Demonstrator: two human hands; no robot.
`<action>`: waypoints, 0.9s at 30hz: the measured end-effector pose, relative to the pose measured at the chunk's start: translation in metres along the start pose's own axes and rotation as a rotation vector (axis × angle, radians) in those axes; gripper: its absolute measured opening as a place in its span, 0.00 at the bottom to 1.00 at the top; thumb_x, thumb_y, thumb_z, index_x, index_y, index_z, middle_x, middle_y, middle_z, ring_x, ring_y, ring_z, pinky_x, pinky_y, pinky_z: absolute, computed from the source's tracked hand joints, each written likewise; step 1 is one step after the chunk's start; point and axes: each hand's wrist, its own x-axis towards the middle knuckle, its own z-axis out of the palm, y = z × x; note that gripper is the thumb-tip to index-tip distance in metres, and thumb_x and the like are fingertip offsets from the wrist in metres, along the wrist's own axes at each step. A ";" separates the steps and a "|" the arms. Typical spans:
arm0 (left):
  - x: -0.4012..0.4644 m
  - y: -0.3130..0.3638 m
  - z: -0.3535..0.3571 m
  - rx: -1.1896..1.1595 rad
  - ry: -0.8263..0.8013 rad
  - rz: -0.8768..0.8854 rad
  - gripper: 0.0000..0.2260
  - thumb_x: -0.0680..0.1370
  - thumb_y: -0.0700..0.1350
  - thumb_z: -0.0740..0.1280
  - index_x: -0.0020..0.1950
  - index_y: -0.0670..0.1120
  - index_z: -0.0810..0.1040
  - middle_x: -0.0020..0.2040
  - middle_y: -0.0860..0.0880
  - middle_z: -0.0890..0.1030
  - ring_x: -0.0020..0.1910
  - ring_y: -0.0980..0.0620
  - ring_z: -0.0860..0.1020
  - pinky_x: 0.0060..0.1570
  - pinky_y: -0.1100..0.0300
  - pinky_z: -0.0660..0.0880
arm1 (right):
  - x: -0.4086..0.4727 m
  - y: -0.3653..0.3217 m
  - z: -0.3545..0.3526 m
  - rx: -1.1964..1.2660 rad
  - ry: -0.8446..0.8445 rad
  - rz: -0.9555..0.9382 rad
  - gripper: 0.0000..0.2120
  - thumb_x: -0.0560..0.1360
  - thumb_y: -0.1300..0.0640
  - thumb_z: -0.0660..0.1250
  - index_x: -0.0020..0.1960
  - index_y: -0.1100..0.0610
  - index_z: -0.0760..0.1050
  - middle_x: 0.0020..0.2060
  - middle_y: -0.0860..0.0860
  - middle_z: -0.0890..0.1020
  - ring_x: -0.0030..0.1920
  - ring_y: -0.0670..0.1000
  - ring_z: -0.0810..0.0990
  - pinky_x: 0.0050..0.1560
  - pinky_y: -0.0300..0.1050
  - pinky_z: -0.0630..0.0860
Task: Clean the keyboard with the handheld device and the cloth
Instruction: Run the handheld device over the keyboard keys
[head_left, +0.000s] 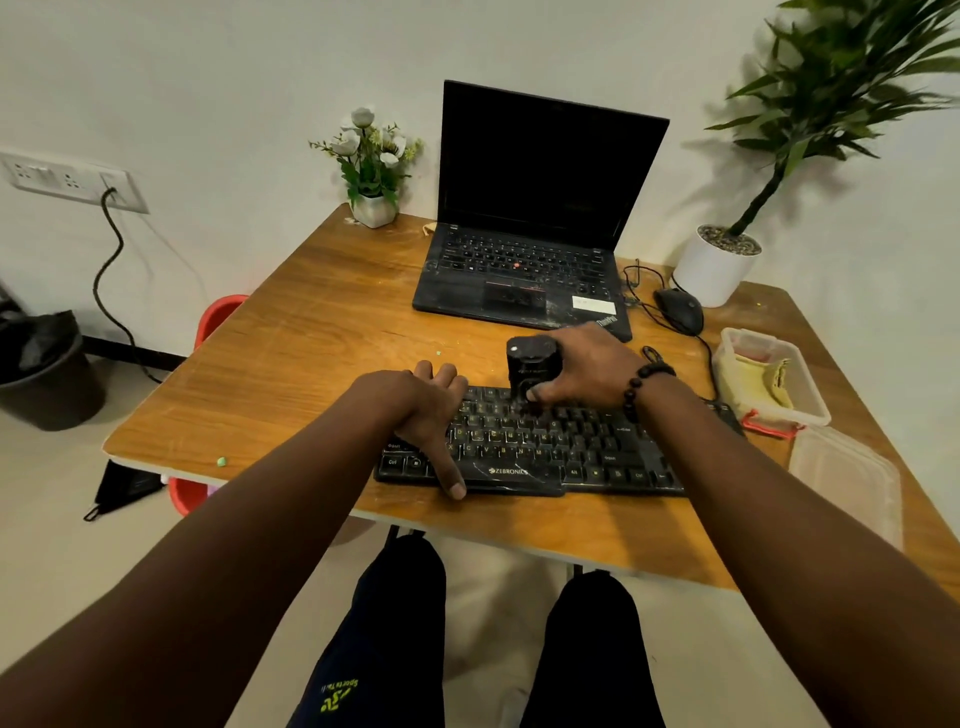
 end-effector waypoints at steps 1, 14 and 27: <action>-0.001 0.000 0.000 -0.002 0.001 0.001 0.67 0.54 0.75 0.76 0.81 0.49 0.46 0.78 0.50 0.51 0.76 0.40 0.53 0.70 0.35 0.66 | -0.001 0.000 0.003 0.016 0.005 0.011 0.19 0.68 0.51 0.76 0.55 0.57 0.77 0.47 0.49 0.82 0.47 0.49 0.80 0.47 0.44 0.78; -0.002 0.000 0.000 0.001 -0.019 -0.010 0.67 0.55 0.75 0.75 0.81 0.49 0.45 0.78 0.49 0.50 0.77 0.41 0.51 0.70 0.35 0.65 | -0.019 -0.005 0.003 0.166 -0.098 0.004 0.18 0.68 0.49 0.76 0.54 0.54 0.76 0.46 0.45 0.81 0.47 0.46 0.79 0.45 0.39 0.75; -0.001 0.001 0.000 0.006 -0.031 -0.025 0.68 0.55 0.75 0.75 0.81 0.50 0.42 0.79 0.50 0.46 0.78 0.41 0.48 0.71 0.35 0.64 | -0.028 -0.006 0.014 0.159 -0.116 0.023 0.20 0.68 0.50 0.76 0.55 0.57 0.76 0.47 0.49 0.82 0.45 0.48 0.80 0.43 0.42 0.79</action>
